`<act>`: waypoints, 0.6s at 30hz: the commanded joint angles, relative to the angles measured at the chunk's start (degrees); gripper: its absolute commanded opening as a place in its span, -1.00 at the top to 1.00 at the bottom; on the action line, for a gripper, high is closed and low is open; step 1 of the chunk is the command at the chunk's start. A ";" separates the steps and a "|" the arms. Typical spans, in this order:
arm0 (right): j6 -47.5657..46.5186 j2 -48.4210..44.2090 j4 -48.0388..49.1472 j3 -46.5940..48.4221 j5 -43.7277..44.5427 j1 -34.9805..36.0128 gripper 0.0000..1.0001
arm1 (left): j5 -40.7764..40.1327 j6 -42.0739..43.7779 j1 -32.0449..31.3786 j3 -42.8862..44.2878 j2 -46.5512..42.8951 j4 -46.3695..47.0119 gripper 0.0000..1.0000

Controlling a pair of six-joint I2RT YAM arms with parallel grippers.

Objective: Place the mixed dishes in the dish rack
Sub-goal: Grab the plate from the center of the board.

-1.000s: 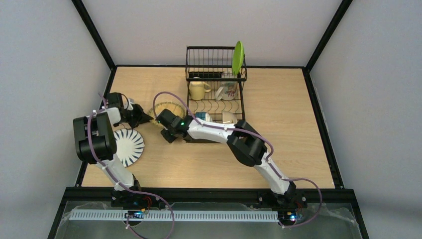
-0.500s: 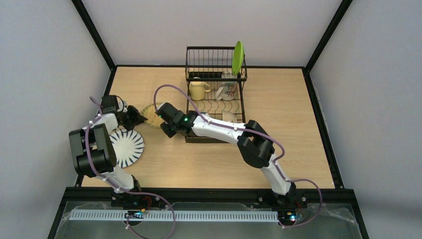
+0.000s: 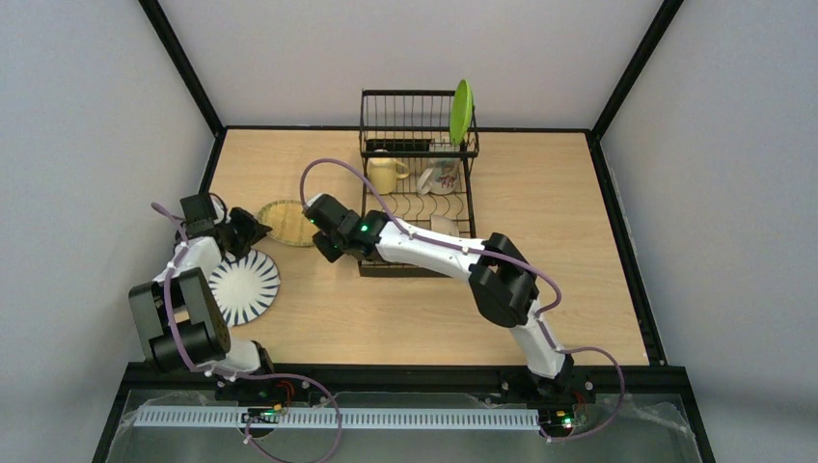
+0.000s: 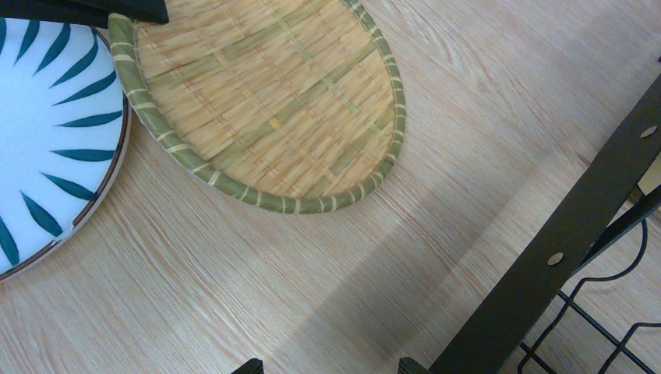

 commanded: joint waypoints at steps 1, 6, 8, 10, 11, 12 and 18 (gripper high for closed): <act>0.15 -2.62 -2.28 0.49 0.91 -0.26 -0.96 | 1.19 -2.53 0.67 -1.77 -2.78 4.02 0.96; 1.13 -3.26 -2.94 0.19 0.83 -0.26 -0.96 | 1.95 -4.39 0.94 -3.57 -5.01 5.86 0.96; 1.79 -3.90 -2.89 -0.31 0.63 -0.34 -0.97 | 2.15 -4.88 1.07 -4.05 -5.88 6.24 0.96; 2.46 -4.43 -2.70 -0.82 0.26 -0.58 -0.97 | 2.16 -5.34 1.20 -4.39 -6.78 6.29 0.96; 2.86 -4.66 -2.57 -1.04 0.11 -0.73 -0.98 | 2.16 -5.51 1.26 -4.58 -7.15 6.31 0.96; 3.25 -5.06 -2.50 -1.18 -0.08 -0.84 -0.98 | 2.22 -5.63 1.35 -4.74 -7.44 6.31 0.96; 6.64 -7.09 -1.27 -1.47 -2.53 -2.32 -0.99 | 2.44 -7.39 1.86 -5.94 -9.42 7.25 0.96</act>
